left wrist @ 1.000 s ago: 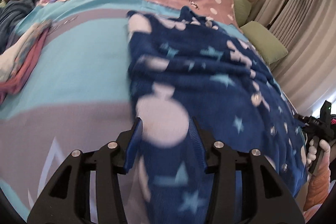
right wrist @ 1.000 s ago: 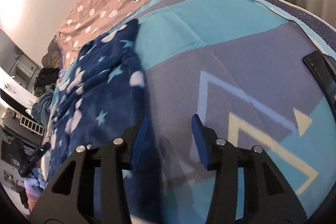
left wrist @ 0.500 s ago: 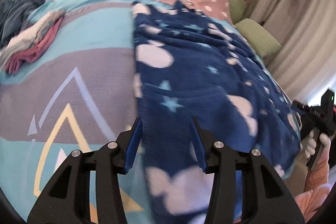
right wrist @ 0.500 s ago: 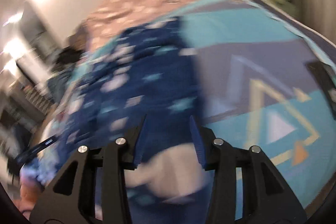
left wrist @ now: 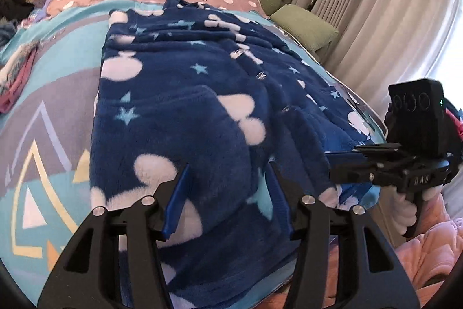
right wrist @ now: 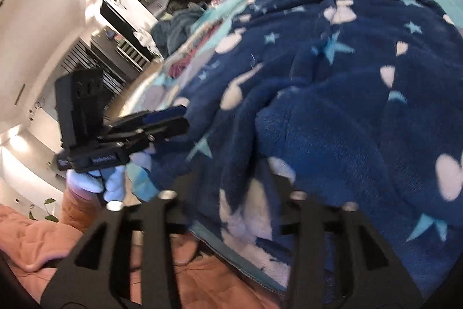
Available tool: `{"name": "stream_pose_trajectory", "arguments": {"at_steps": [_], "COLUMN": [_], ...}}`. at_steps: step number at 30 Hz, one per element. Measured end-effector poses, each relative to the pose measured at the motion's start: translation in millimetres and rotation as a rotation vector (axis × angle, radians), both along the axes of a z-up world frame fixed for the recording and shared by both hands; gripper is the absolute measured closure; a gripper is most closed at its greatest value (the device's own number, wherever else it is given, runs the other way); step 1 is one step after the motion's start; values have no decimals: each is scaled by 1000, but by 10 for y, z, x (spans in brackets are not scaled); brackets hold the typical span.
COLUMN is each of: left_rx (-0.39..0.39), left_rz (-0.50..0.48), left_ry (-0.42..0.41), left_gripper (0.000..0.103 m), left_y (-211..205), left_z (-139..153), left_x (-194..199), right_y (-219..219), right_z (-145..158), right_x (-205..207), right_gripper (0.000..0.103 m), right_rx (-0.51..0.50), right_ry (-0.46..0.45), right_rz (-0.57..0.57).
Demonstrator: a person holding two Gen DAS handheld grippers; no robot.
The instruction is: Fold small clothes
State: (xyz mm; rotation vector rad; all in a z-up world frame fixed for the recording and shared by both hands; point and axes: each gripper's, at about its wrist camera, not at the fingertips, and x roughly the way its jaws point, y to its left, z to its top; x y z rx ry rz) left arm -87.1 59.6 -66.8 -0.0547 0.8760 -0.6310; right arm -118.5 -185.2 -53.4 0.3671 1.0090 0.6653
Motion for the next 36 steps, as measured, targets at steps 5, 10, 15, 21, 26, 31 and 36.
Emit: {"name": "stream_pose_trajectory", "arguments": {"at_steps": [5, 10, 15, 21, 26, 31, 36], "left_rx": [-55, -63, -94, -37, 9, -10, 53], "left_rz": [28, -8, -90, -11, 30, 81, 135], "left_ry": [28, -27, -71, 15, 30, 60, 76], "left_gripper": [49, 48, 43, 43, 43, 43, 34], "left_y": [123, 149, 95, 152, 349, 549, 633], "left_z": [-34, 163, 314, 82, 1, -53, -117], "left_x": [55, -44, -174, -20, -78, -139, -253], "right_y": [128, -66, -191, -315, -367, -858, -1586], "right_z": [-29, 563, 563, -41, 14, 302, 340], "right_x": [20, -102, -239, -218, -356, -561, -704], "right_gripper": [97, 97, 97, 95, 81, 71, 63], "right_rx": [137, 210, 113, -1, -27, -39, -158], "right_ry": [72, -71, -63, 98, 80, 13, 51], "right_rz": [60, 23, -7, -124, -84, -213, -485]}}
